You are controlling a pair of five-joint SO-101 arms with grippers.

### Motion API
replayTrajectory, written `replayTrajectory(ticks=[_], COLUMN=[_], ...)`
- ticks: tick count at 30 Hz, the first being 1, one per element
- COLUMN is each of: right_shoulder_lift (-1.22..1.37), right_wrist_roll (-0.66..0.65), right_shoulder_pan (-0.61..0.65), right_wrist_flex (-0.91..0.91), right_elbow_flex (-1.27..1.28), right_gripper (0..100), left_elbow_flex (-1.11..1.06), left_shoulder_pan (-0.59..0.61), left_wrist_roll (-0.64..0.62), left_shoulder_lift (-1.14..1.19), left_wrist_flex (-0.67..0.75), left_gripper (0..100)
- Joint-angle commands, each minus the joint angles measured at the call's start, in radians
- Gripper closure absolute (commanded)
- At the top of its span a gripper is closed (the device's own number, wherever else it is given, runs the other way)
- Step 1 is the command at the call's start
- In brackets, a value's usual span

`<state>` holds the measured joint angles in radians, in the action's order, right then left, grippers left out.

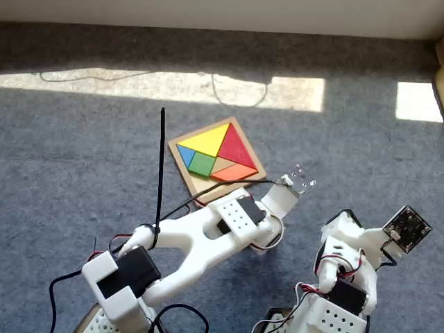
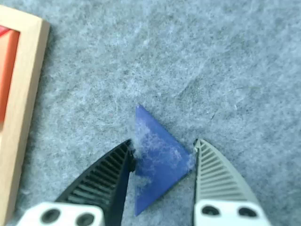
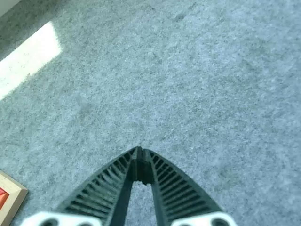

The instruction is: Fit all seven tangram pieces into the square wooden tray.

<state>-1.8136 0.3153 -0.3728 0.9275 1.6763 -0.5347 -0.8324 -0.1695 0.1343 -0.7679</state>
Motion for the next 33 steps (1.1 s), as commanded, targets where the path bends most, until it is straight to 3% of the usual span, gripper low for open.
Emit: replayTrajectory(ticks=[1, 10, 16, 22, 26, 33], right_shoulder_lift=[-0.012, -0.012, -0.012, -0.012, -0.012, -0.012], right_wrist_roll=[-0.012, -0.012, -0.012, -0.012, -0.012, -0.012], right_shoulder_pan=[0.012, 0.012, 0.012, 0.012, 0.012, 0.012], right_wrist_flex=[-0.025, -0.024, -0.024, -0.024, -0.024, -0.024], right_elbow_flex=[0.114, 0.114, 0.114, 0.114, 0.114, 0.114], right_gripper=[98.8, 98.8, 98.8, 98.8, 98.8, 98.8], left_elbow_flex=[0.005, -0.005, -0.077, -0.085, -0.096, -0.093], left_shoulder_pan=[0.016, 0.019, 0.096, 0.340, 0.578, 0.929], left_wrist_roll=[0.074, 0.133, 0.133, 0.157, 0.313, 0.601], left_shoulder_lift=[-0.021, -0.150, -0.335, -0.644, -0.791, -0.711], left_wrist_flex=[0.012, -0.026, -0.061, -0.236, -0.354, -0.416], left_gripper=[99, 98, 91, 82, 81, 77])
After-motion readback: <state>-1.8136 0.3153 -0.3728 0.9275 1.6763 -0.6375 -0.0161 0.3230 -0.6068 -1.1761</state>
